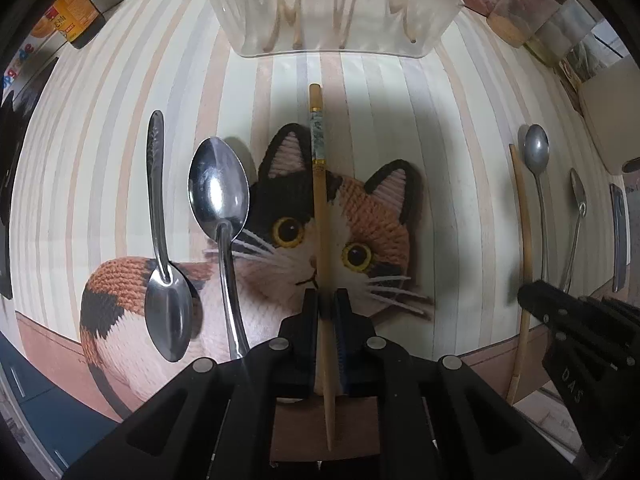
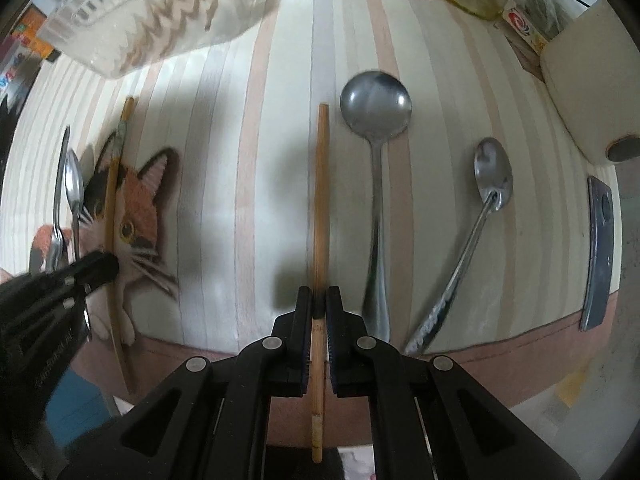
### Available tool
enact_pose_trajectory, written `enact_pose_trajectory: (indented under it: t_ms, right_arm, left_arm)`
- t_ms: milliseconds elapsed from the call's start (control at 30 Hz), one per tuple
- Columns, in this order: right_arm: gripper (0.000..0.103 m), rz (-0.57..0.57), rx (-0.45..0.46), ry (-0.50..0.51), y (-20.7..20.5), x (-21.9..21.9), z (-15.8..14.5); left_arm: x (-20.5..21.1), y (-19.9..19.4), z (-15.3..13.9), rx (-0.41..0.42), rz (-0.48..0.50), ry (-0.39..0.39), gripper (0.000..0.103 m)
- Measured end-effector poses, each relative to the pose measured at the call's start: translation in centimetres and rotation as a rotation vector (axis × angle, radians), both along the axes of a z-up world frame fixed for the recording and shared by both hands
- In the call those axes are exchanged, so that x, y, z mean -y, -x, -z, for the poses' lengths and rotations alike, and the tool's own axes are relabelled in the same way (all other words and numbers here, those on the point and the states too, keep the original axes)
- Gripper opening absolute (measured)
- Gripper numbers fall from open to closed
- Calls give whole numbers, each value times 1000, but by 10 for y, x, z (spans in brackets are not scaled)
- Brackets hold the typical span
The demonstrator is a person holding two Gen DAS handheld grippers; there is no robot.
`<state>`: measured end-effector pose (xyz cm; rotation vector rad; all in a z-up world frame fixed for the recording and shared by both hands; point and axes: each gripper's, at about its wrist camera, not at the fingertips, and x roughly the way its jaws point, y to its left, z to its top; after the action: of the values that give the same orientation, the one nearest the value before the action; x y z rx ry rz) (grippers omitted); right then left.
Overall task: Organize utensils
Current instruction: 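Lift the held chopsticks out of the cat holder with both tools, then lower the chopsticks into the clear basket and open both tools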
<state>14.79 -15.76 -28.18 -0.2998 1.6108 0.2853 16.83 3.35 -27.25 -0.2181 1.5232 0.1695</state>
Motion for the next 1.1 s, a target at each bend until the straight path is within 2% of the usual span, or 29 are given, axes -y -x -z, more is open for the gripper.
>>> enact_pose_trajectory:
  t_ms: [267, 300, 367, 433, 533, 833, 967, 1100]
  right_arm:
    - [9, -5, -1, 9, 15, -2, -2]
    - [9, -10, -4, 12, -2, -12, 3]
    - [8, 8, 3, 4, -3, -5, 2]
    - [7, 24, 4, -14, -25, -20, 19]
    - [7, 64, 2, -56, -29, -9, 13]
    - [6, 82, 66, -200, -40, 2, -47]
    - [6, 79, 98, -267, -48, 1, -77]
    - [6, 86, 153, -372, -70, -7, -121]
  left_arm:
    - [2, -4, 0, -5, 8, 5, 6]
    - [3, -3, 0, -3, 8, 4, 5]
    - [5, -2, -1, 11, 9, 0, 4]
    - [2, 1, -2, 17, 8, -15, 4]
    - [3, 7, -15, 48, 8, -27, 4]
    - [-1, 21, -97, 215, -13, -52, 4]
    - [-15, 18, -141, 304, -43, -35, 4]
    - [-28, 2, -189, 400, -62, -3, 4]
